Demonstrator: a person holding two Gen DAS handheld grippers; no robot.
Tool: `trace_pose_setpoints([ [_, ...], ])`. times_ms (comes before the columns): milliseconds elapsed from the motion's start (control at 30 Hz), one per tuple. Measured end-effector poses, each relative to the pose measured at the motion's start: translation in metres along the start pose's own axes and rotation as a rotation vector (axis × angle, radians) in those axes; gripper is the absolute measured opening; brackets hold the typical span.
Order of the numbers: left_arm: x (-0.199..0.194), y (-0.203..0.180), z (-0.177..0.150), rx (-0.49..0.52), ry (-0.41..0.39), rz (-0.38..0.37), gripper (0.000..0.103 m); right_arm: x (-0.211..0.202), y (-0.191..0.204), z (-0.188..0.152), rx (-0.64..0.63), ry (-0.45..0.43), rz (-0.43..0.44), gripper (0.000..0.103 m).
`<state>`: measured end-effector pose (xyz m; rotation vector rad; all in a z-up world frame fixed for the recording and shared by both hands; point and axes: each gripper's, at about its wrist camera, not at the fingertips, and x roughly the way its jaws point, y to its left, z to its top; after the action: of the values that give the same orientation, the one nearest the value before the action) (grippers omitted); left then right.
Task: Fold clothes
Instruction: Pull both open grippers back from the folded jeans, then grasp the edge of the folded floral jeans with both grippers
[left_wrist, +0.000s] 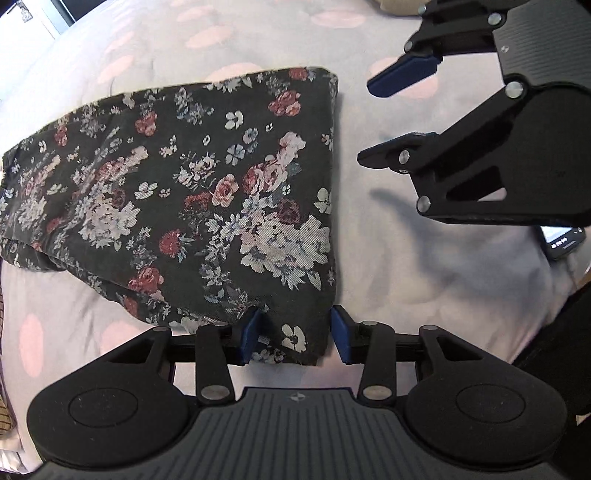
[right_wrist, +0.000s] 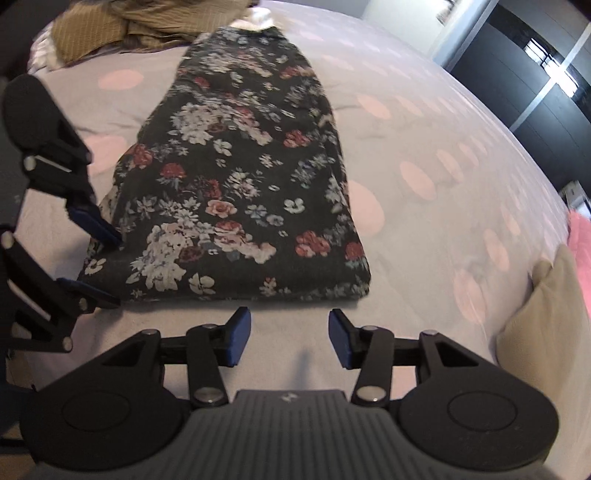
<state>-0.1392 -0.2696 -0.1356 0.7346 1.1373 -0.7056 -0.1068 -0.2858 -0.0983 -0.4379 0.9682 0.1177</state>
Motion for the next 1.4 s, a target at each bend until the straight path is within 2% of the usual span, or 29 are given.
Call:
trace_pose_setpoints([
  [100, 0.007, -0.002, 0.003, 0.002, 0.006, 0.009, 0.038, 0.005, 0.007, -0.002, -0.119, -0.027, -0.015, 0.054],
  [333, 0.016, -0.001, 0.006, -0.01, 0.019, -0.011, 0.034, 0.024, 0.035, -0.018, -0.587, -0.068, -0.116, 0.06],
  [533, 0.019, 0.007, 0.007, -0.044, 0.025, -0.05, 0.03, 0.037, 0.045, -0.023, -0.816, -0.08, -0.14, 0.061],
  [733, 0.019, 0.009, 0.003, -0.069, 0.011, -0.076, 0.027, 0.049, 0.04, -0.023, -0.877, -0.101, -0.171, 0.059],
  [800, 0.018, 0.009, 0.002, -0.079, 0.003, -0.082, 0.026, 0.053, 0.04, -0.021, -0.886, -0.097, -0.182, 0.044],
  [900, 0.015, 0.01, -0.001, -0.091, -0.012, -0.097, 0.021, 0.054, 0.043, -0.02, -0.915, -0.083, -0.2, 0.03],
  [1000, 0.007, 0.009, -0.006, -0.087, -0.036, -0.116, 0.014, 0.047, 0.044, -0.015, -0.896, -0.073, -0.203, 0.02],
  [1200, -0.02, 0.005, -0.021, -0.067, -0.086, -0.135, 0.01, 0.015, 0.053, 0.005, -0.829, -0.061, -0.199, 0.013],
  [1400, -0.06, 0.004, -0.036, -0.077, -0.08, -0.186, 0.01, -0.024, 0.078, 0.016, -0.825, -0.052, -0.161, 0.011],
])
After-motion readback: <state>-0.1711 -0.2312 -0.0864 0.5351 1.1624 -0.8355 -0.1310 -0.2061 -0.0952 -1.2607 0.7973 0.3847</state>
